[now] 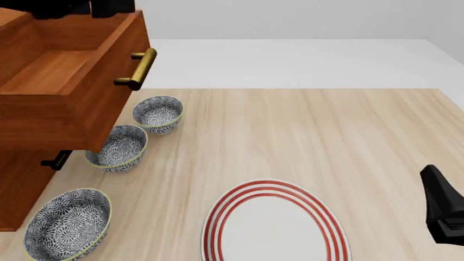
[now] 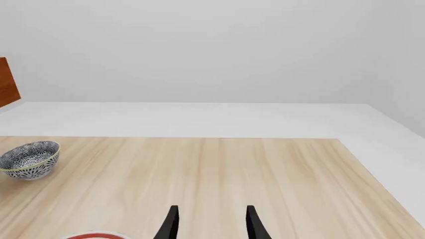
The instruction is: Open the top drawer of the cabinet.
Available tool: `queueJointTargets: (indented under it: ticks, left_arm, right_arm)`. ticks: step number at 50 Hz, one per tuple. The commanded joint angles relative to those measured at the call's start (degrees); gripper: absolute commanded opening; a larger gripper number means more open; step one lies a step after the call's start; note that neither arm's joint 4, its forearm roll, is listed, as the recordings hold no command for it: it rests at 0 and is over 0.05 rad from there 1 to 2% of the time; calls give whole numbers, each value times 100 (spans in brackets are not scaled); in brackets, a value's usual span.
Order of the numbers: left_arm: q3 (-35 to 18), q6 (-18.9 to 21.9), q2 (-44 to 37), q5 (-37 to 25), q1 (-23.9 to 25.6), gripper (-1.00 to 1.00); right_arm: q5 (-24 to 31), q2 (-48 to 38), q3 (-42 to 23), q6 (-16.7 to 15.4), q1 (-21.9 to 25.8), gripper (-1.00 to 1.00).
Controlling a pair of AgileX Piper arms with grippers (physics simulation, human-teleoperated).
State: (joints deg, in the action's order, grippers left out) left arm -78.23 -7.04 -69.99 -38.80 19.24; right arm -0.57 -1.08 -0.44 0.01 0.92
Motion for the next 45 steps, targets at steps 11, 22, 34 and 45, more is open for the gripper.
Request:
queueJointTargets:
  ticks: [11,22,34,45]
  left_arm:
    - [-11,-72,337,14,296,100]
    - [11,-71,513,-80,479,100]
    - [210,-125,699,-25,617,100]
    - [283,-162,803,-22,744,100]
  right_arm:
    - [0,0,0,0,0,100]
    - [0,0,0,0,0,100]
    - [0,0,0,0,0,100]
    - [0,0,0,0,0,100]
